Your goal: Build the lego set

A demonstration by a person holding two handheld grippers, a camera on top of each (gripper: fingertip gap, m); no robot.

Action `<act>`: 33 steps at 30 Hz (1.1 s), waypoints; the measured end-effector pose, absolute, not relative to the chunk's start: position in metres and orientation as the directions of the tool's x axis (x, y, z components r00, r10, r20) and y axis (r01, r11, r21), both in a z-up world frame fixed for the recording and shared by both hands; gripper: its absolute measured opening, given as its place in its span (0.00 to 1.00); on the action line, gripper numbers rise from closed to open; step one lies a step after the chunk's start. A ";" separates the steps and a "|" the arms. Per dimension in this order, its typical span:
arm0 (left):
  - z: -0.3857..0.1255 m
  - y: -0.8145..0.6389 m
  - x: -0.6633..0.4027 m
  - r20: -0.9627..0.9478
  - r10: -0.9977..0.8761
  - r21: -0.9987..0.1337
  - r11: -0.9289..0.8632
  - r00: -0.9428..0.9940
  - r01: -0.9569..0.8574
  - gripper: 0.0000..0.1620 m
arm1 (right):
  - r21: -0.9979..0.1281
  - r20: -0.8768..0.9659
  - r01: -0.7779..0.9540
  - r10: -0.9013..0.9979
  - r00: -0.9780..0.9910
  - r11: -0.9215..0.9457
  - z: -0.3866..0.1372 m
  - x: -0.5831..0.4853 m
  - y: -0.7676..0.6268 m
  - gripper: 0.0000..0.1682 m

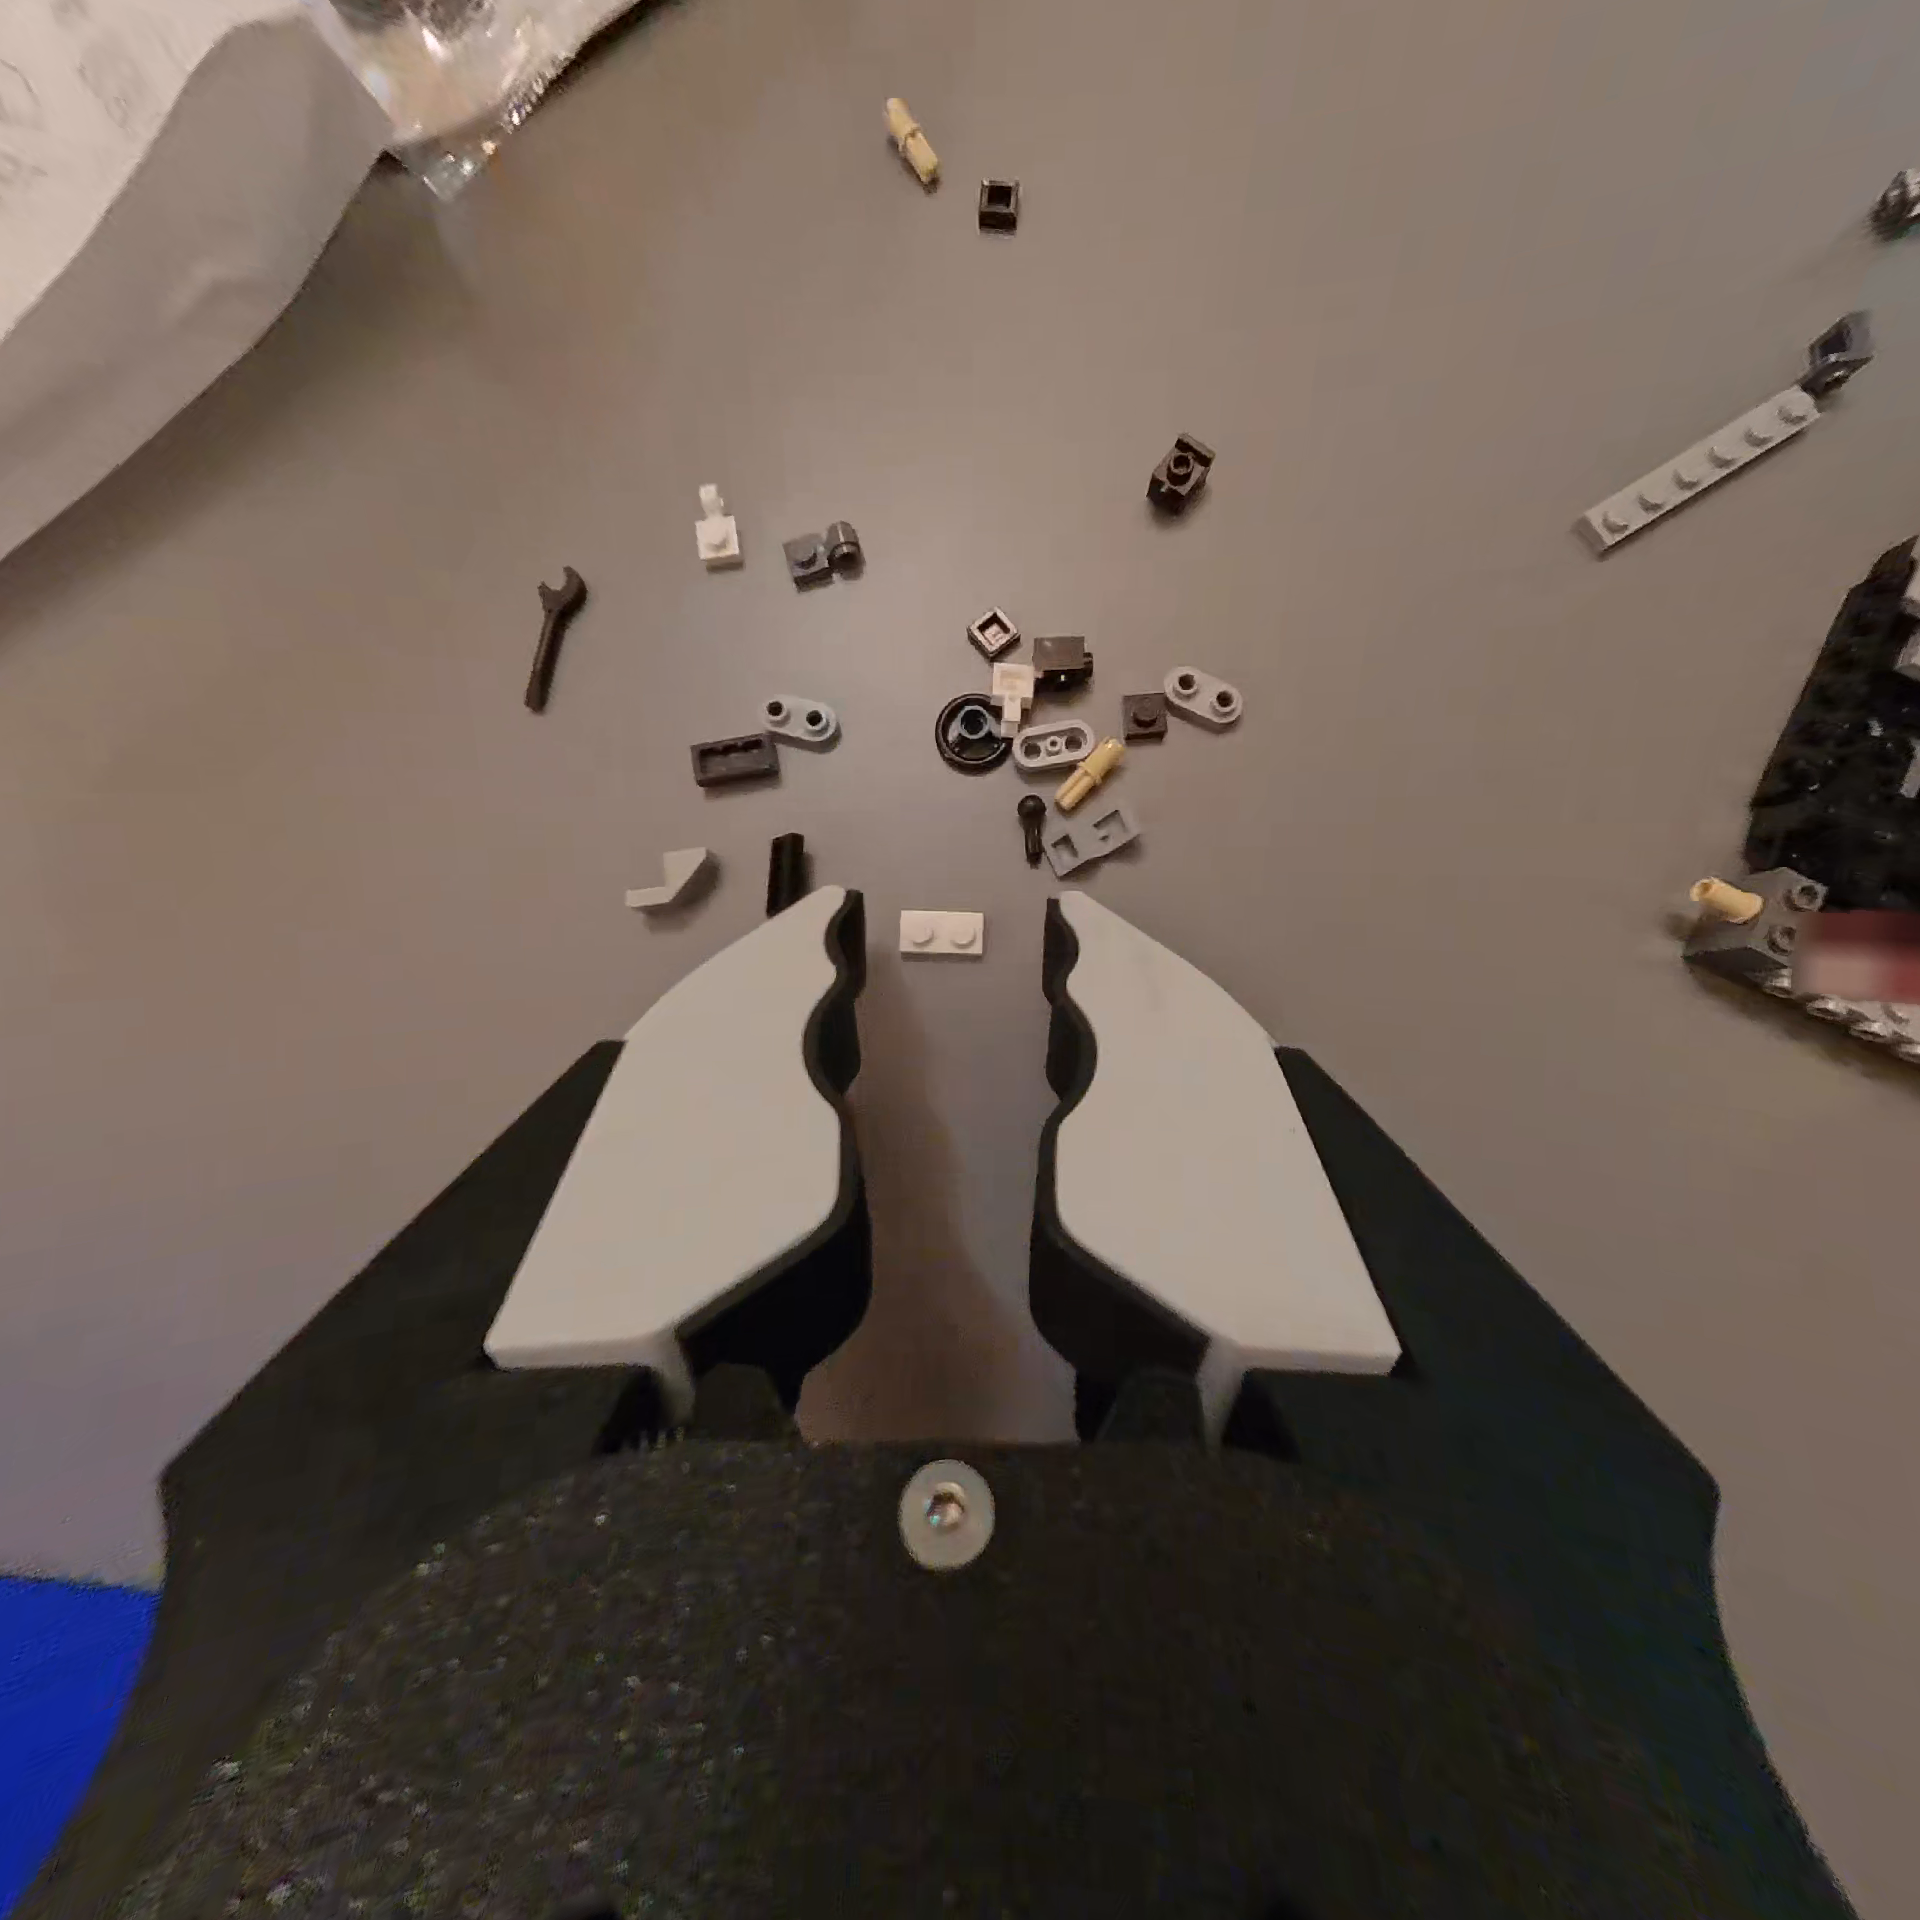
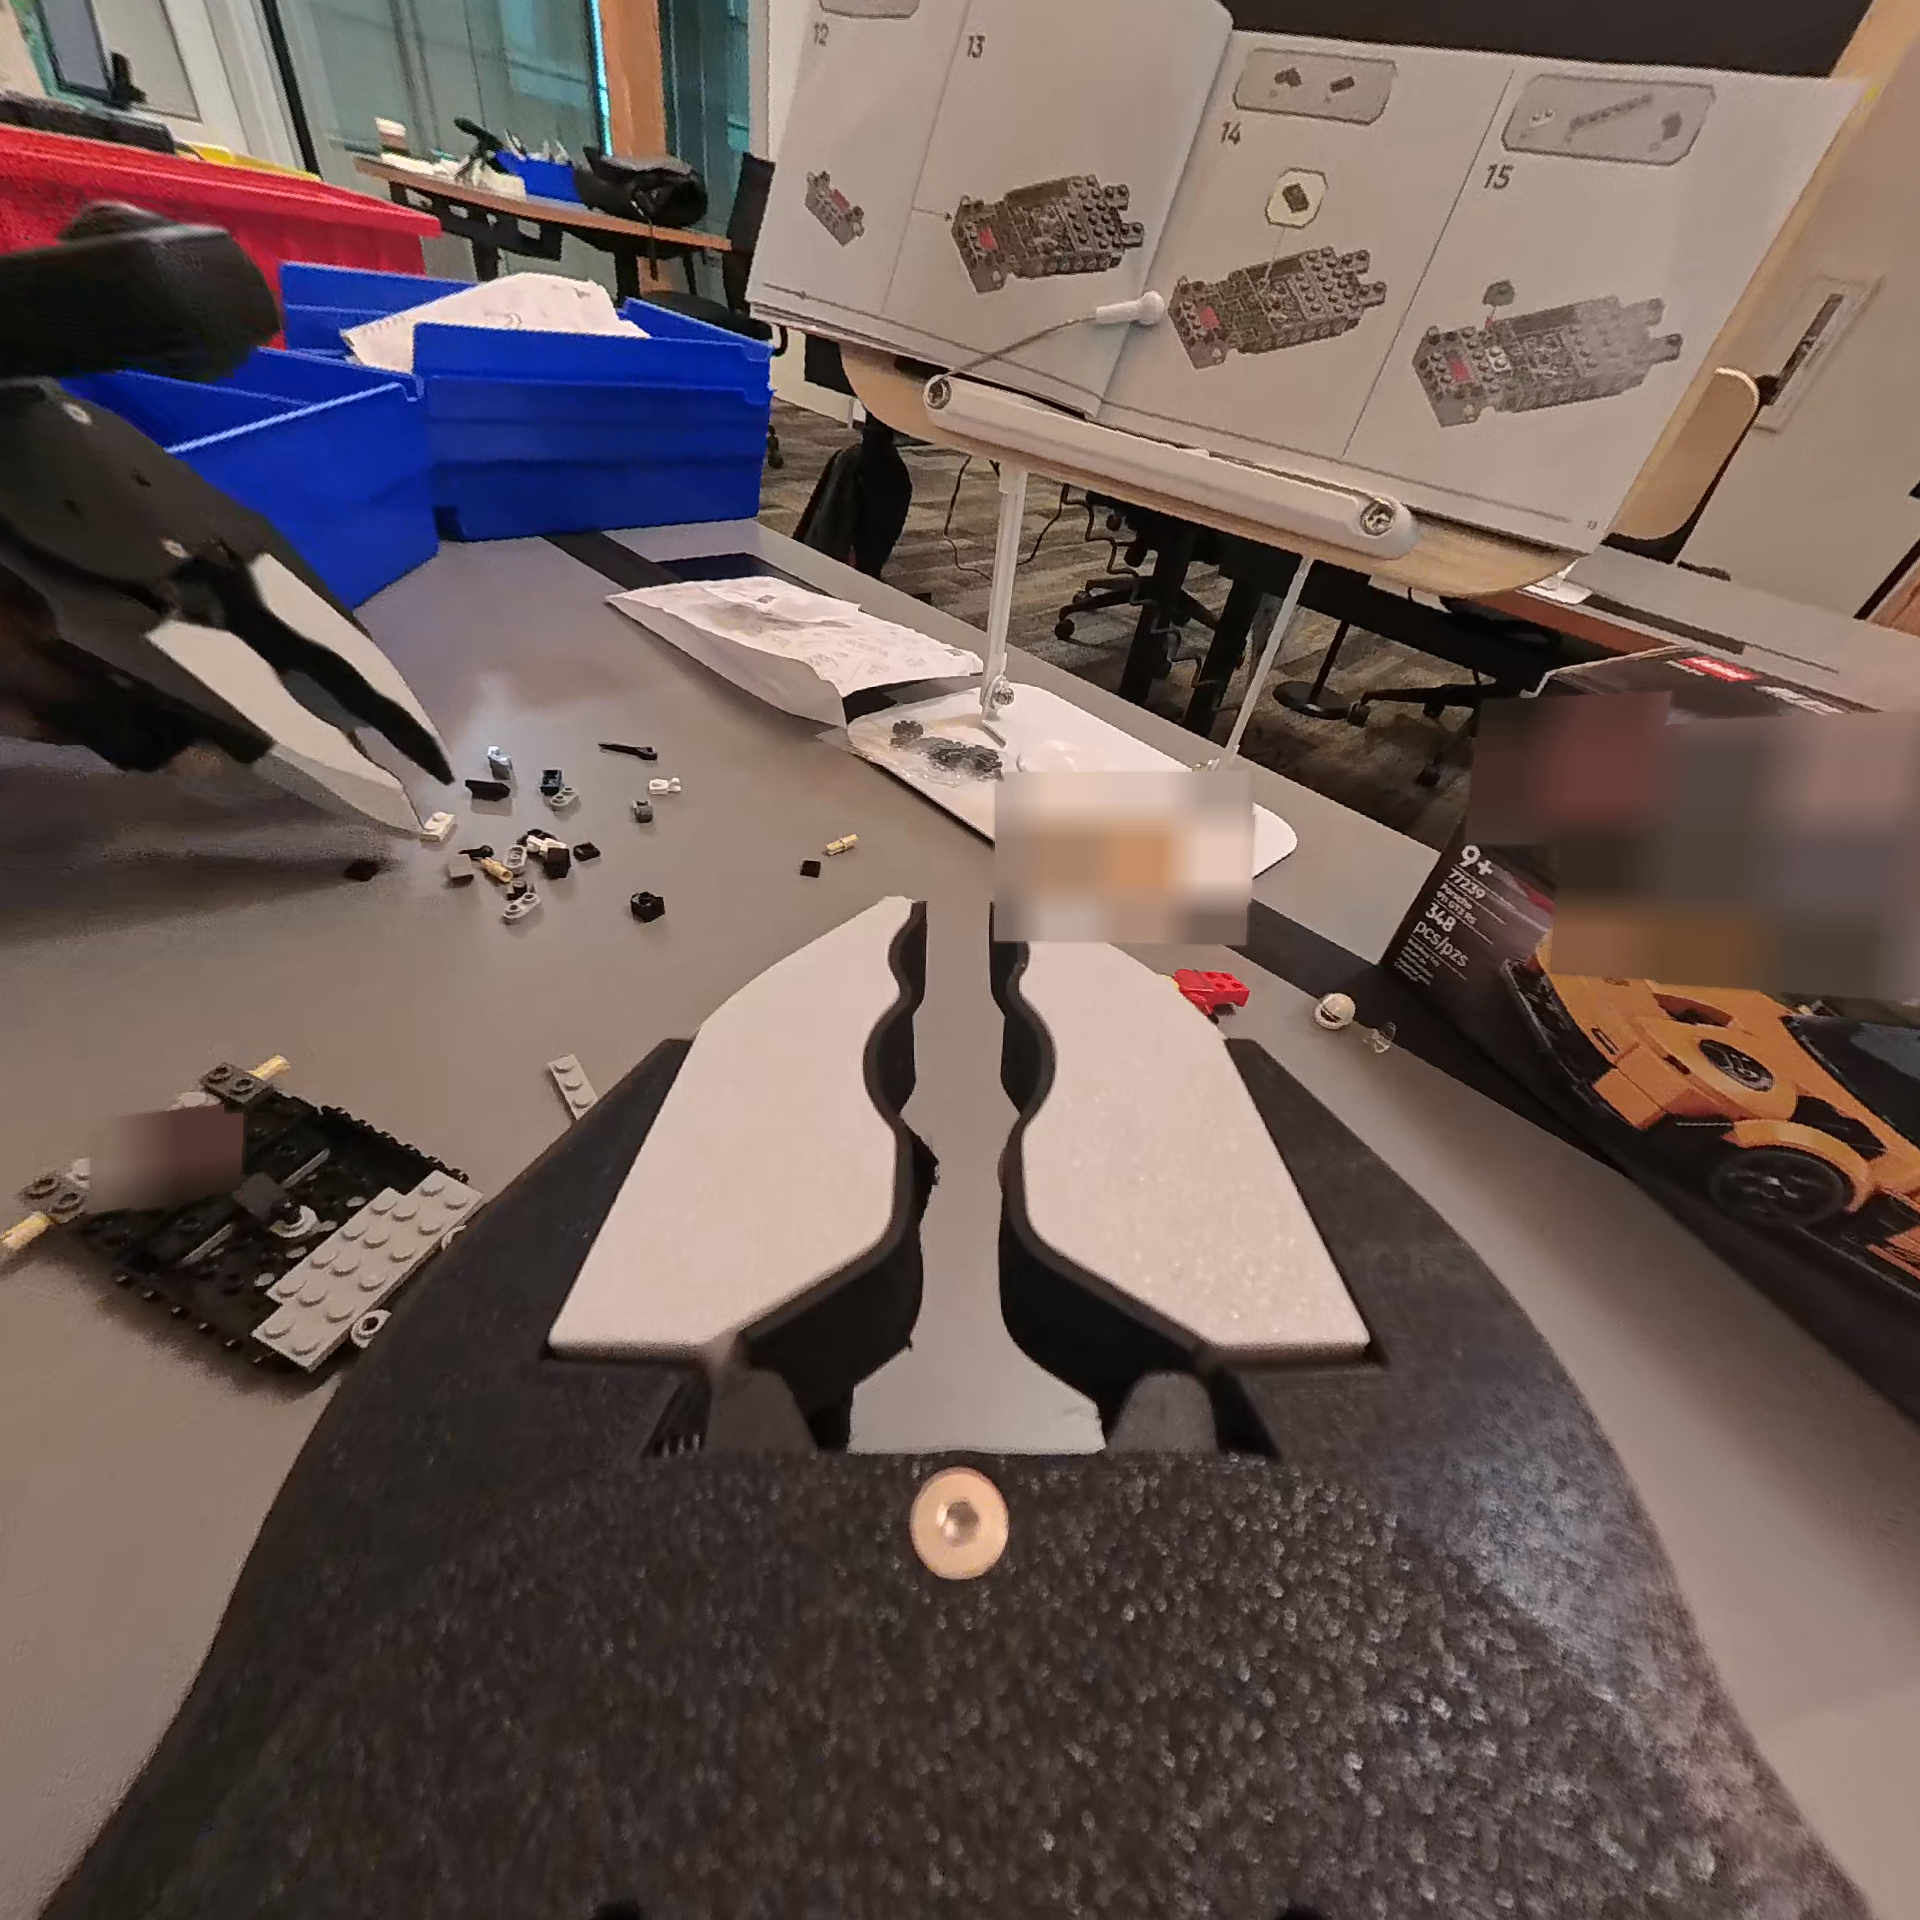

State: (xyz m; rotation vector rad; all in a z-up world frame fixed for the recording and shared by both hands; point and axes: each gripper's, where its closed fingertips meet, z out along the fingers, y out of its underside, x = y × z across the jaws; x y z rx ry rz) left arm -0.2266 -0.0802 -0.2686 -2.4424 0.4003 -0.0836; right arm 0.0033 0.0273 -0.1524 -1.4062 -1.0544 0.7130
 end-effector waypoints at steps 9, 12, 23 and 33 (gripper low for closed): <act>-0.279 -0.088 -0.228 -0.022 -0.363 -0.592 -0.746 0.932 -0.305 0.19 | -0.978 0.157 0.193 0.905 0.394 0.085 -0.154 0.003 0.026 0.07; -0.279 -0.085 -0.230 -0.020 -0.350 -0.591 -0.751 0.937 -0.293 0.17 | -0.977 0.155 0.197 0.907 0.391 0.082 -0.155 0.002 0.026 0.06; -0.280 -0.082 -0.229 0.018 -0.350 -0.543 -0.790 0.936 -0.285 0.10 | -0.976 0.158 0.202 0.909 0.387 0.083 -0.156 0.002 0.025 0.07; -0.279 -0.084 -0.229 -0.003 -0.375 -0.554 -0.771 0.927 -0.314 0.09 | -0.976 0.161 0.199 0.908 0.388 0.088 -0.154 0.003 0.026 0.06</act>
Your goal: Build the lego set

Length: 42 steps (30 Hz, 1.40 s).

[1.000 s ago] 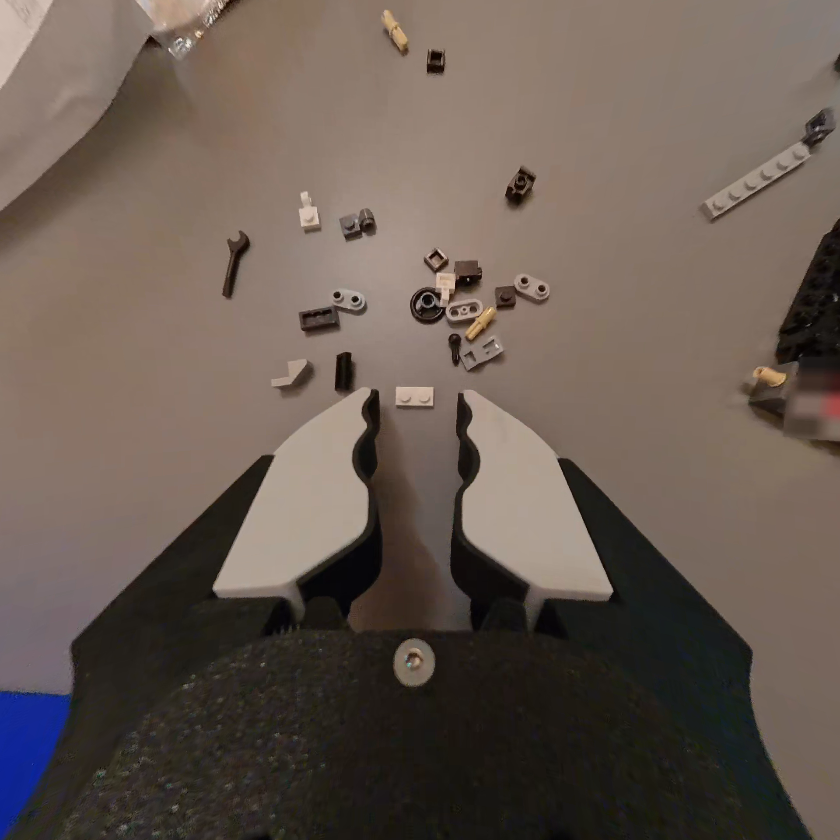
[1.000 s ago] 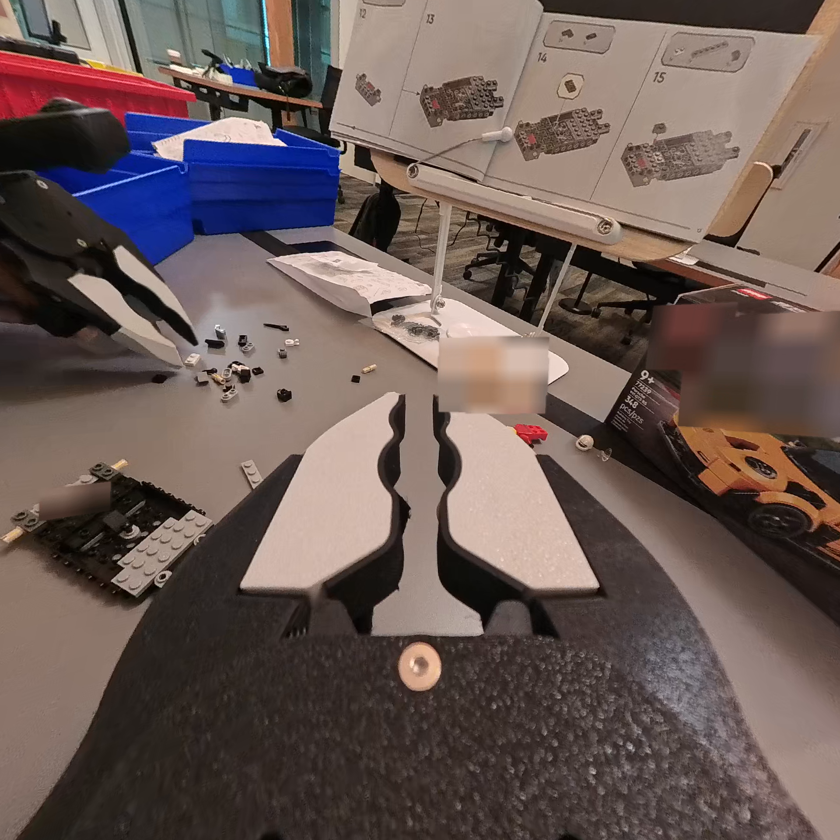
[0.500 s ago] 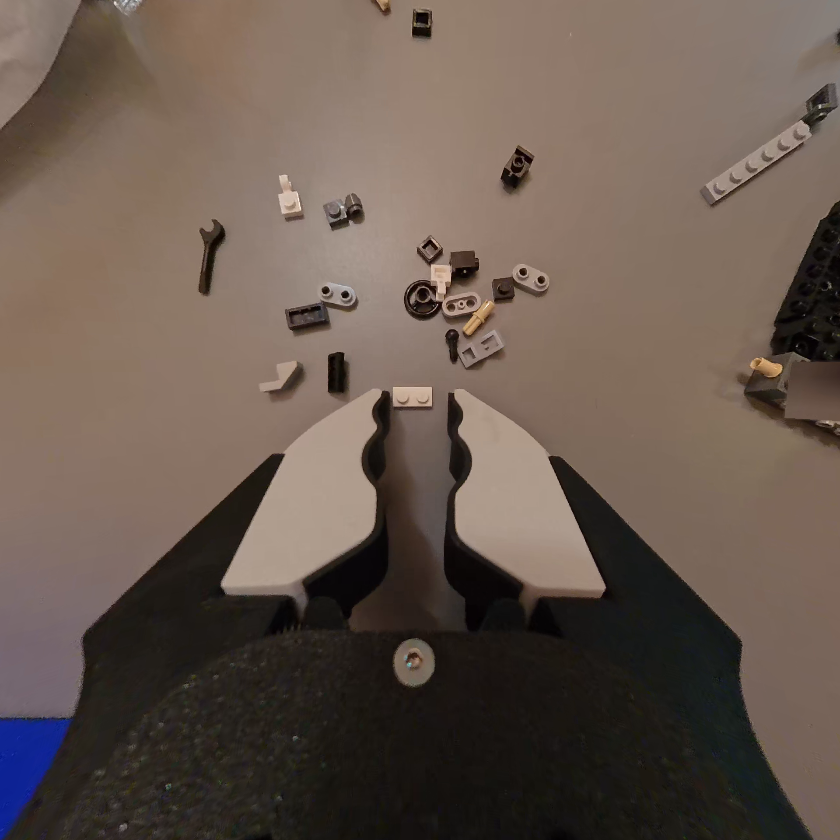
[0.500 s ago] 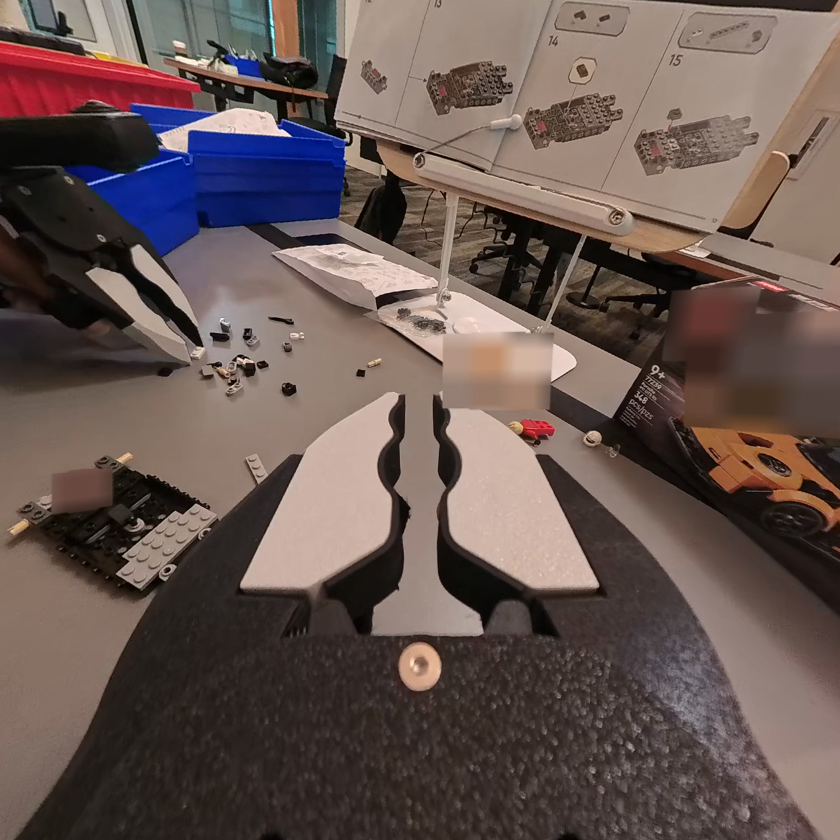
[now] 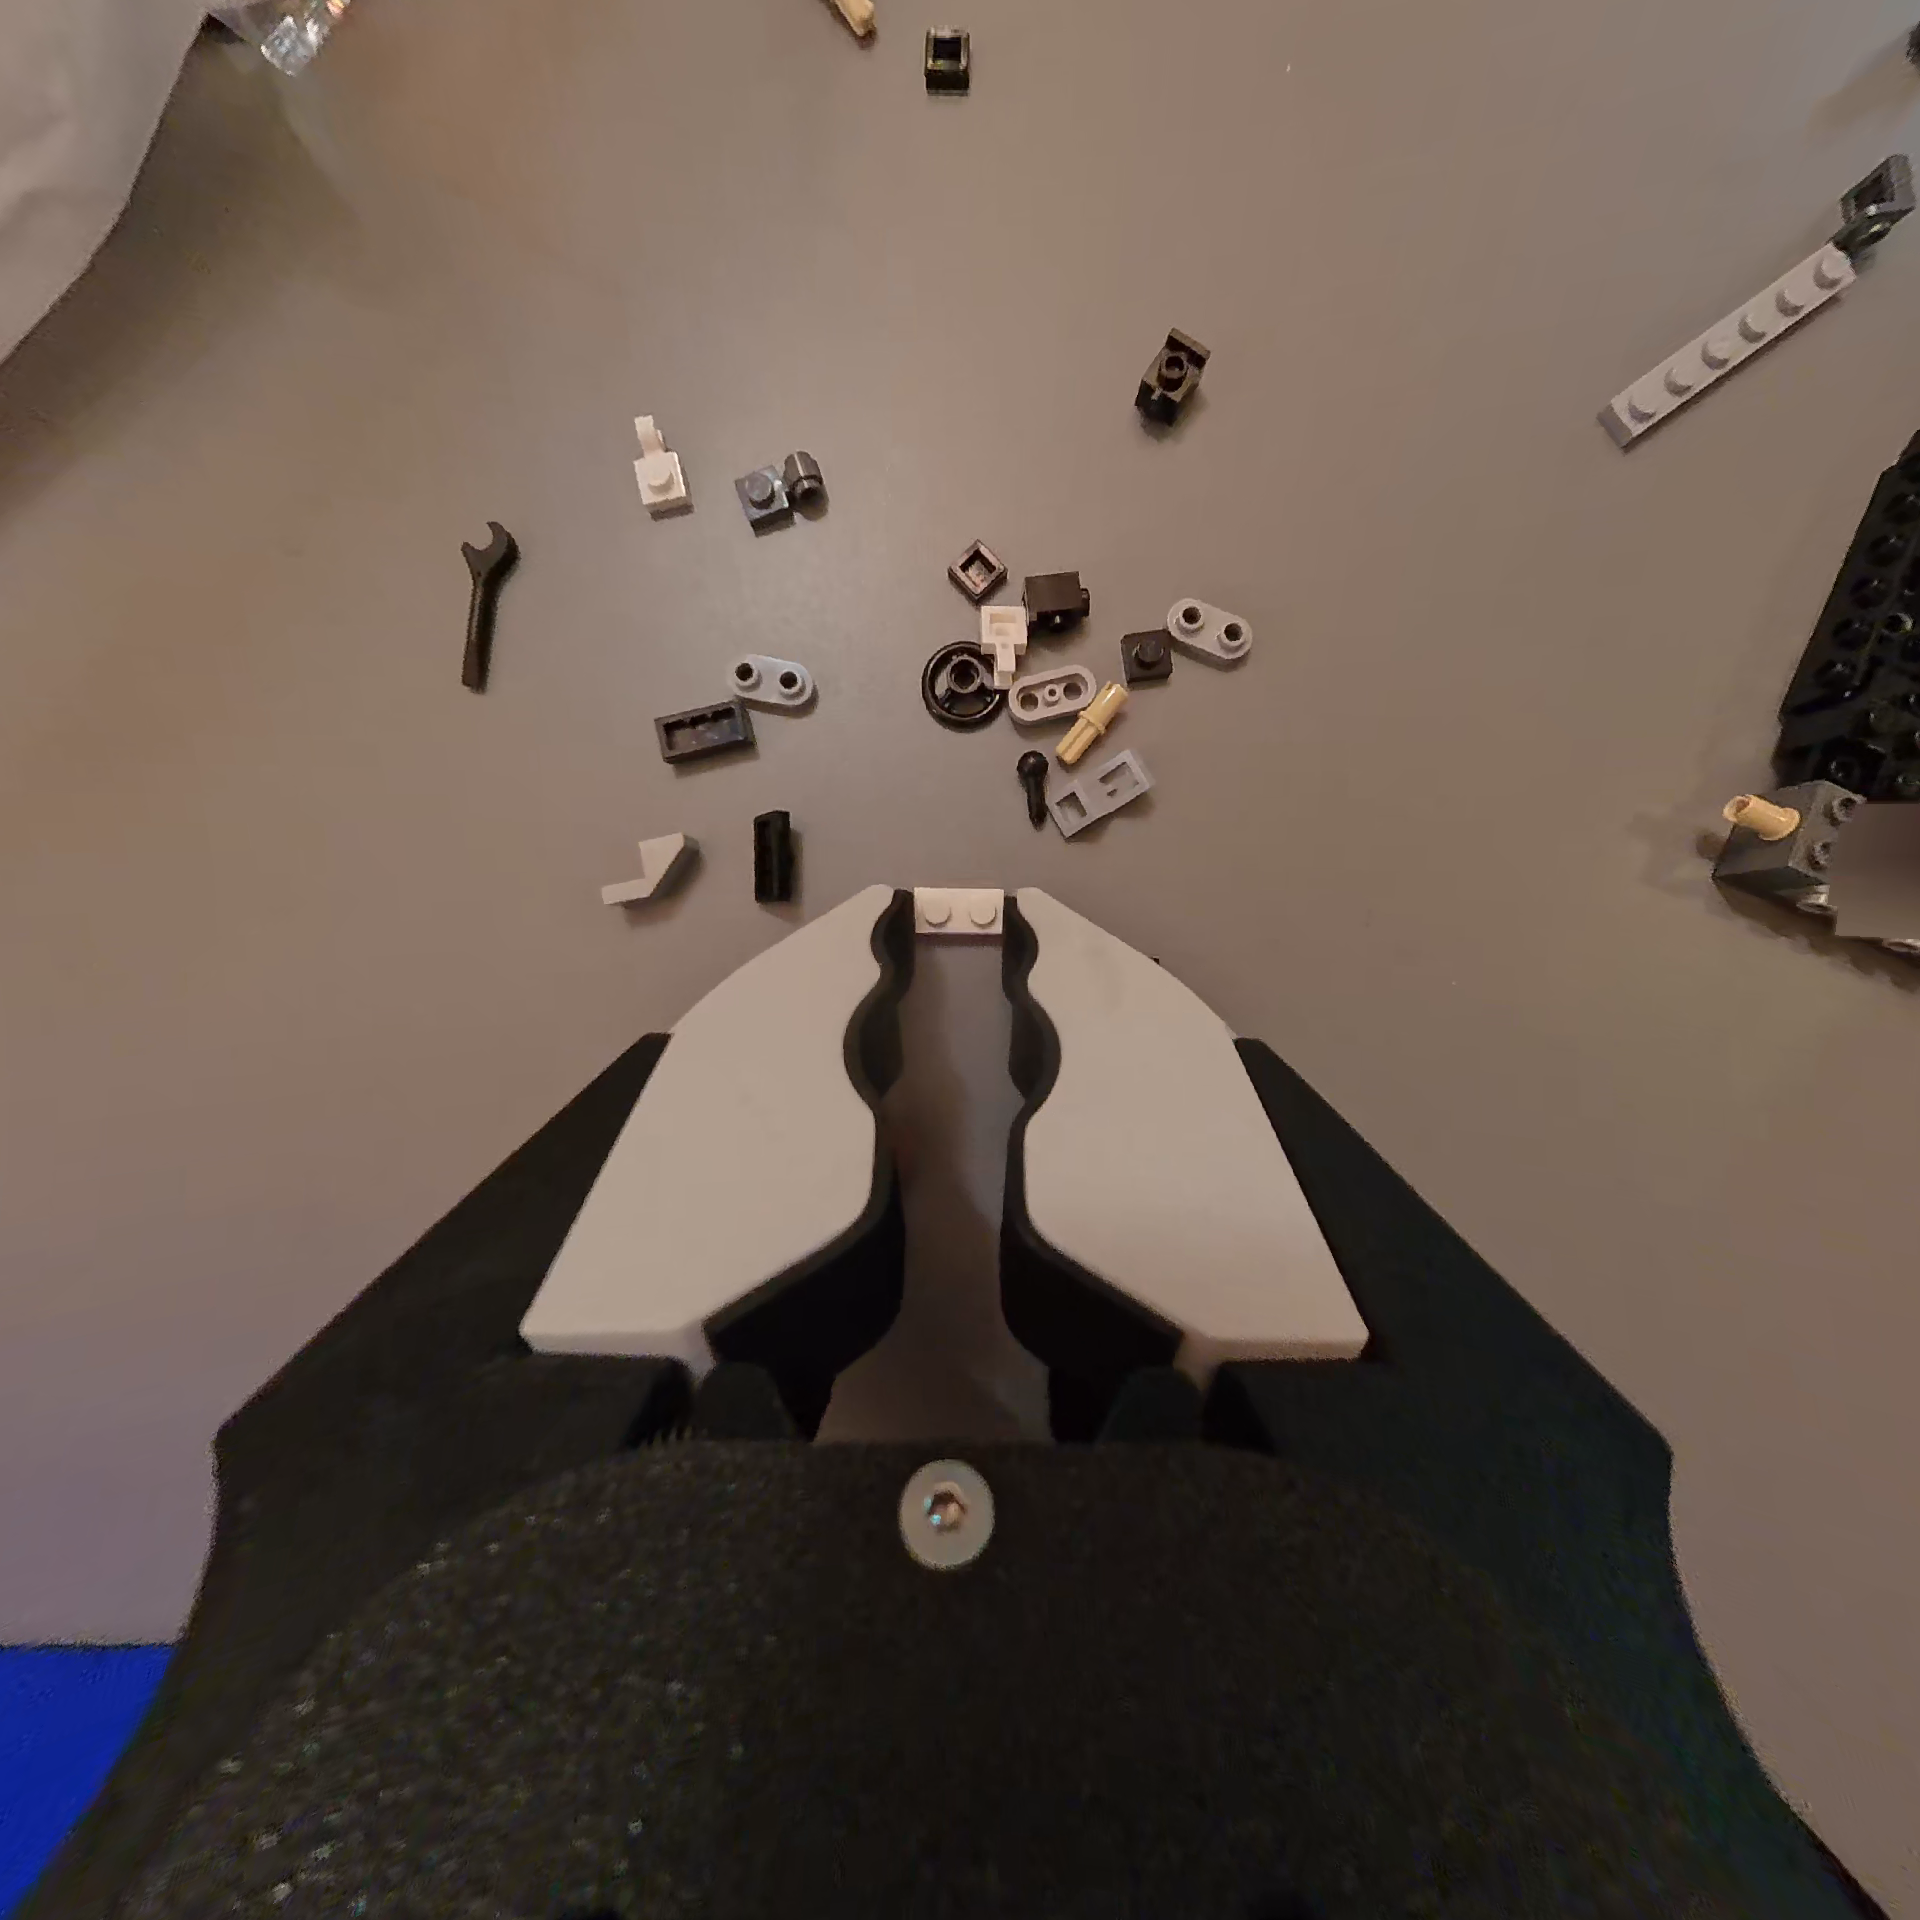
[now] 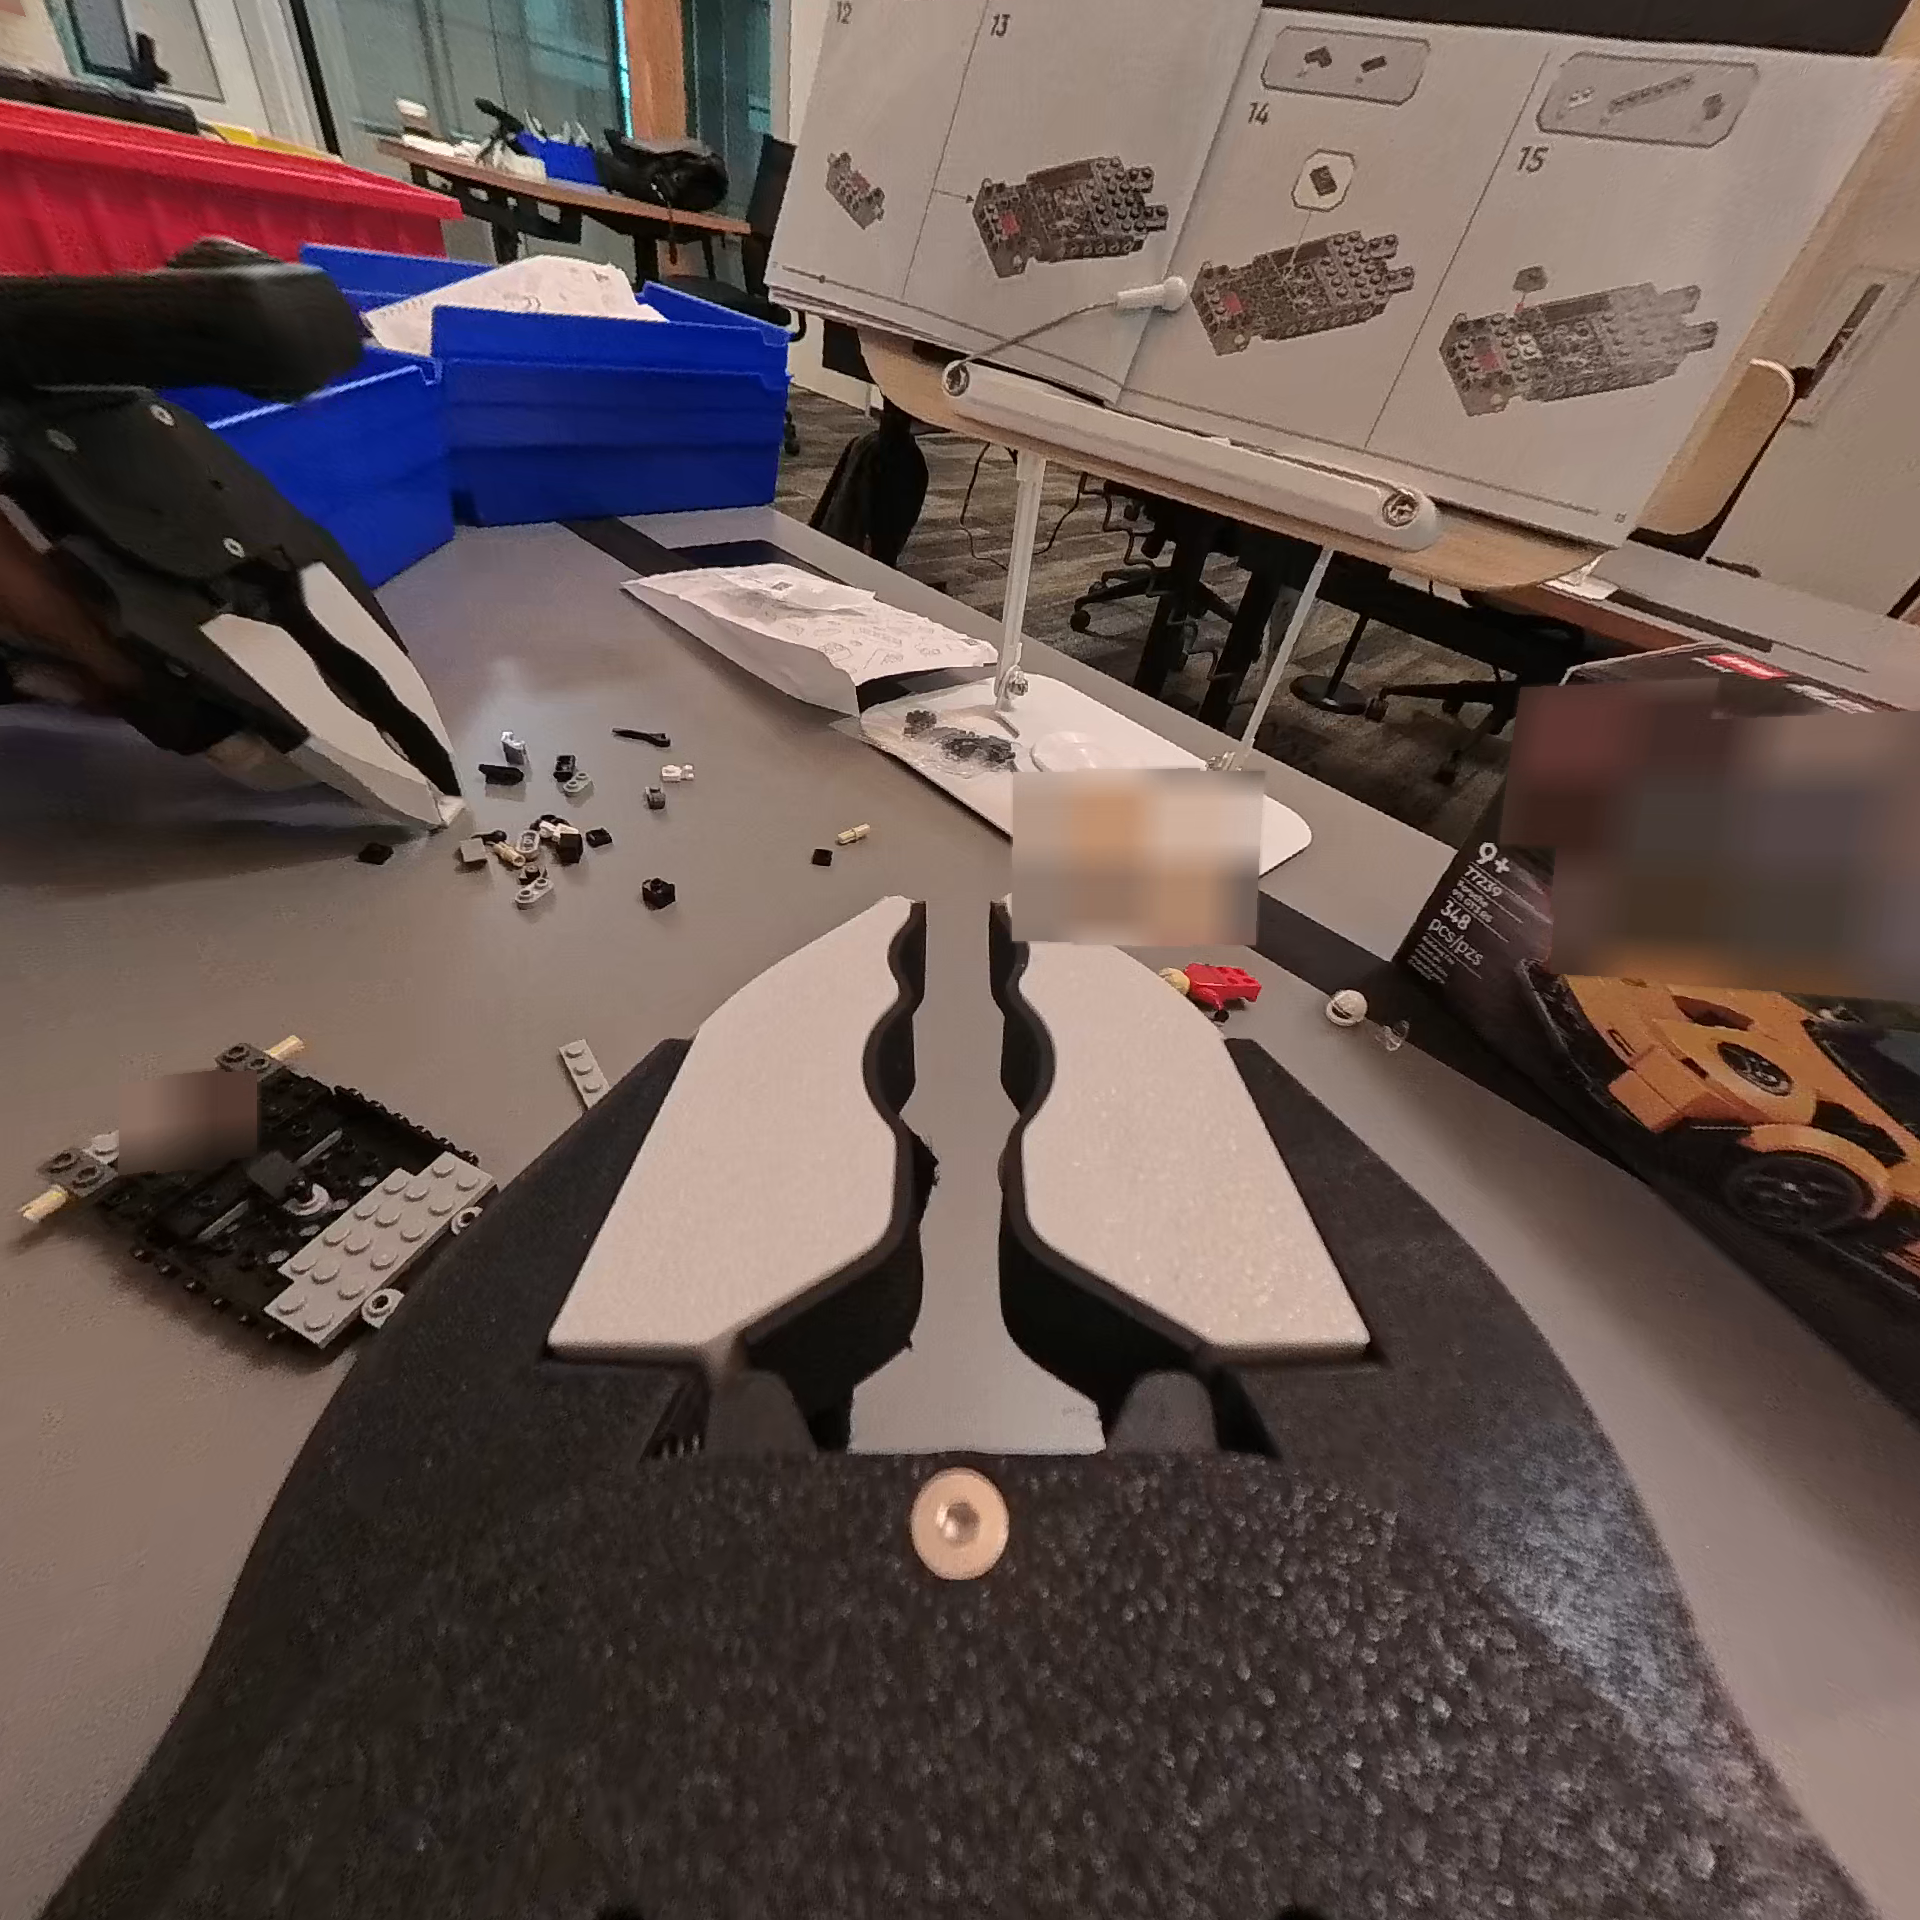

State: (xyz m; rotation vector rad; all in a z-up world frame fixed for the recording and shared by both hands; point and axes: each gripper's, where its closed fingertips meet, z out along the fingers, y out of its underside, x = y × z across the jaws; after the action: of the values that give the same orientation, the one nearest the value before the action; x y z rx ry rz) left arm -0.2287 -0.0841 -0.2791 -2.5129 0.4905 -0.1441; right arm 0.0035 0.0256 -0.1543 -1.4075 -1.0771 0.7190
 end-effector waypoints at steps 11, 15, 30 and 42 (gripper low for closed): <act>-0.238 -0.089 -0.164 -0.017 -0.558 -0.728 -0.562 0.829 -0.393 0.09 | -0.975 0.155 0.209 0.915 0.372 0.080 -0.159 0.001 0.024 0.06; -0.226 -0.089 -0.127 -0.067 -0.681 -0.784 -0.416 0.729 -0.461 0.09 | -0.974 0.151 0.208 0.935 0.319 0.087 -0.161 -0.006 0.014 0.06; -0.188 -0.081 -0.064 -0.419 -0.711 -0.769 -0.054 0.565 -0.637 0.10 | -0.932 -0.255 0.284 0.965 -0.064 -0.227 -0.183 -0.061 -0.080 0.07; -0.181 -0.081 -0.066 -0.636 -0.579 -0.670 0.085 0.510 -0.738 0.09 | -0.774 -0.618 0.302 0.769 -0.163 -0.557 -0.176 -0.072 -0.090 0.07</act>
State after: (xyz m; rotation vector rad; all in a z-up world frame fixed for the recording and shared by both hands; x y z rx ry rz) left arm -0.0656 -0.0808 -0.1807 -1.5919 1.1589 0.1705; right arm -0.0721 -0.0903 -0.1758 -1.7449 -1.2170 1.7697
